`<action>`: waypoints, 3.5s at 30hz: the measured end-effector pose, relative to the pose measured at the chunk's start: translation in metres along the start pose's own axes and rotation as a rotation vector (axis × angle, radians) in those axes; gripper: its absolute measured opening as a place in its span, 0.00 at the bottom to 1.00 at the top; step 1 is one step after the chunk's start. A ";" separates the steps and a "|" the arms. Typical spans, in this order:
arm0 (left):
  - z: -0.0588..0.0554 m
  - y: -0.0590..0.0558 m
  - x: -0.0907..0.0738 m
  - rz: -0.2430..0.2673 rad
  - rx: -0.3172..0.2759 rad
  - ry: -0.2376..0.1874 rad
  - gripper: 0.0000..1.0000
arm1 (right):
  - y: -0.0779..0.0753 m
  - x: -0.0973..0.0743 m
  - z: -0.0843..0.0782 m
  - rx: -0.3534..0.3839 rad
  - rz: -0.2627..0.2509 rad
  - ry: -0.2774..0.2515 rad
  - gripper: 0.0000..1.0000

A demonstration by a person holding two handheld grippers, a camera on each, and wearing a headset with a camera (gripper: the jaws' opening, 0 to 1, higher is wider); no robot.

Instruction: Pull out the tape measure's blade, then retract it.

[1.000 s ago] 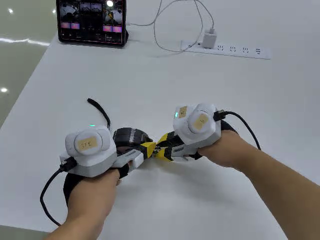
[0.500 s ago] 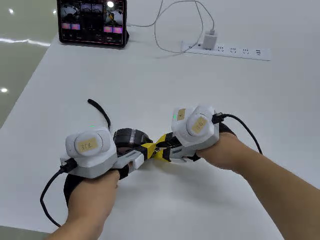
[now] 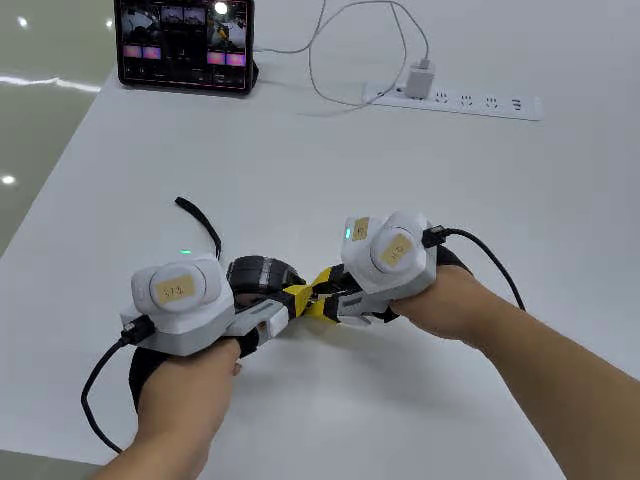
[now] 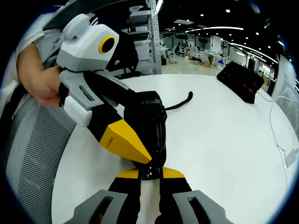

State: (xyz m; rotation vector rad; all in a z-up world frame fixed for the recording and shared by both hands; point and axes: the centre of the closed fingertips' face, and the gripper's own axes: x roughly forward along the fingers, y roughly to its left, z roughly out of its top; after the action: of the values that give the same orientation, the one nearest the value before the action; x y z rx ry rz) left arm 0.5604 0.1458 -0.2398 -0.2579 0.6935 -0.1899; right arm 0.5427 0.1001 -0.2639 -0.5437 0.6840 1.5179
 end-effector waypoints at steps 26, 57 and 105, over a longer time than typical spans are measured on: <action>0.001 -0.001 0.001 -0.006 0.012 -0.001 0.61 | 0.000 -0.001 0.000 0.013 -0.018 -0.002 0.12; 0.001 -0.002 0.003 -0.007 0.007 -0.003 0.64 | -0.005 -0.004 -0.002 0.033 -0.041 0.002 0.19; 0.016 -0.009 -0.018 -0.087 0.142 -0.063 0.70 | -0.001 -0.042 -0.011 0.110 -0.158 -0.046 0.37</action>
State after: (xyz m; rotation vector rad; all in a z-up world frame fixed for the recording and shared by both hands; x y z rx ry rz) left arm 0.5564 0.1448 -0.2145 -0.1578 0.6033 -0.3119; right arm 0.5460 0.0625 -0.2417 -0.4667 0.6686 1.3330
